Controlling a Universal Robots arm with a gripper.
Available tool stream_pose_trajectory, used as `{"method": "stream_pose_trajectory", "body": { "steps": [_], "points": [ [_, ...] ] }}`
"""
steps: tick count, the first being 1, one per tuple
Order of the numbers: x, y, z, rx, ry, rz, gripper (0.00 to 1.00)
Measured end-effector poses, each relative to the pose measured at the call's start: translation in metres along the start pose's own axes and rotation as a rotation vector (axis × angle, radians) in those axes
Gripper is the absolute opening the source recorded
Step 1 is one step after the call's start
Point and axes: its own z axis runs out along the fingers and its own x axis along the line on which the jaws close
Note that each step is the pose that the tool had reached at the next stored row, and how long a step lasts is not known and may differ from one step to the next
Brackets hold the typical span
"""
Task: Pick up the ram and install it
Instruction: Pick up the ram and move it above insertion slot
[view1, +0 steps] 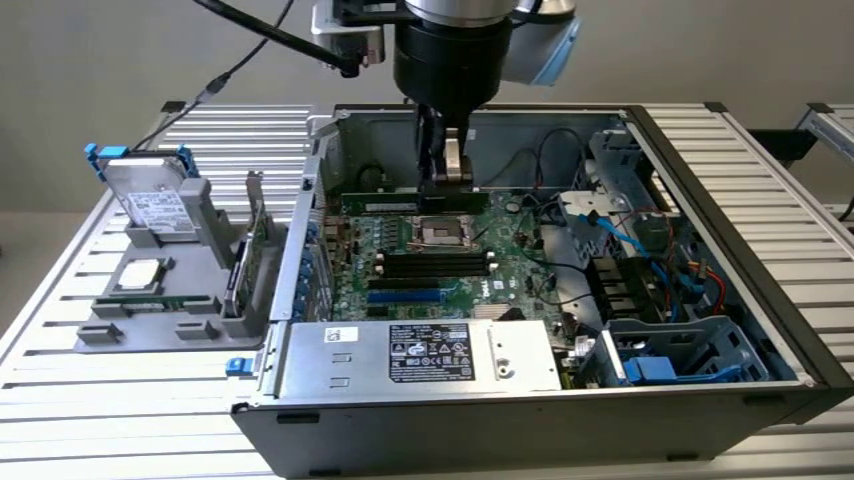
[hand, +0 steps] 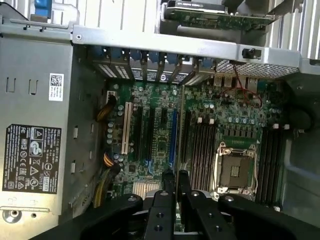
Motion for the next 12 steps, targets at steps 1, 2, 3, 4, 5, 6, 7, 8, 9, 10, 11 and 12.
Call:
{"method": "stream_pose_trajectory", "body": {
  "steps": [1, 2, 3, 4, 5, 6, 7, 8, 9, 10, 11, 12],
  "points": [
    [0.0, -0.0046, 0.0016, -0.0002, 0.0001, 0.0, 0.14],
    [0.001, -0.0091, 0.0031, -0.0003, 0.0002, 0.0, 0.14],
    [0.001, -0.0137, 0.0046, -0.0004, 0.0002, 0.0, 0.14],
    [0.001, -0.0183, 0.0061, -0.0007, 0.0003, 0.0, 0.14],
    [0.002, -0.0233, 0.0079, -0.0009, 0.0003, 0.0, 0.14],
    [0.002, -0.0279, 0.0095, -0.0009, 0.0001, 0.0, 0.14],
    [0.002, -0.0323, 0.0111, -0.0013, 0.0, 0.0, 0.14],
    [0.001, -0.0369, 0.0128, -0.0026, 0.0001, 0.0, 0.14],
    [0.001, -0.0403, 0.0145, -0.0039, -0.0001, 0.0, 0.14],
    [-0.001, -0.0422, 0.0162, -0.0052, -0.0002, 0.0, 0.14],
    [-0.002, -0.0437, 0.0181, -0.0063, -0.0002, 0.0, 0.14],
    [-0.004, -0.0446, 0.02, -0.0069, -0.0004, 0.0, 0.14]
  ]
}}
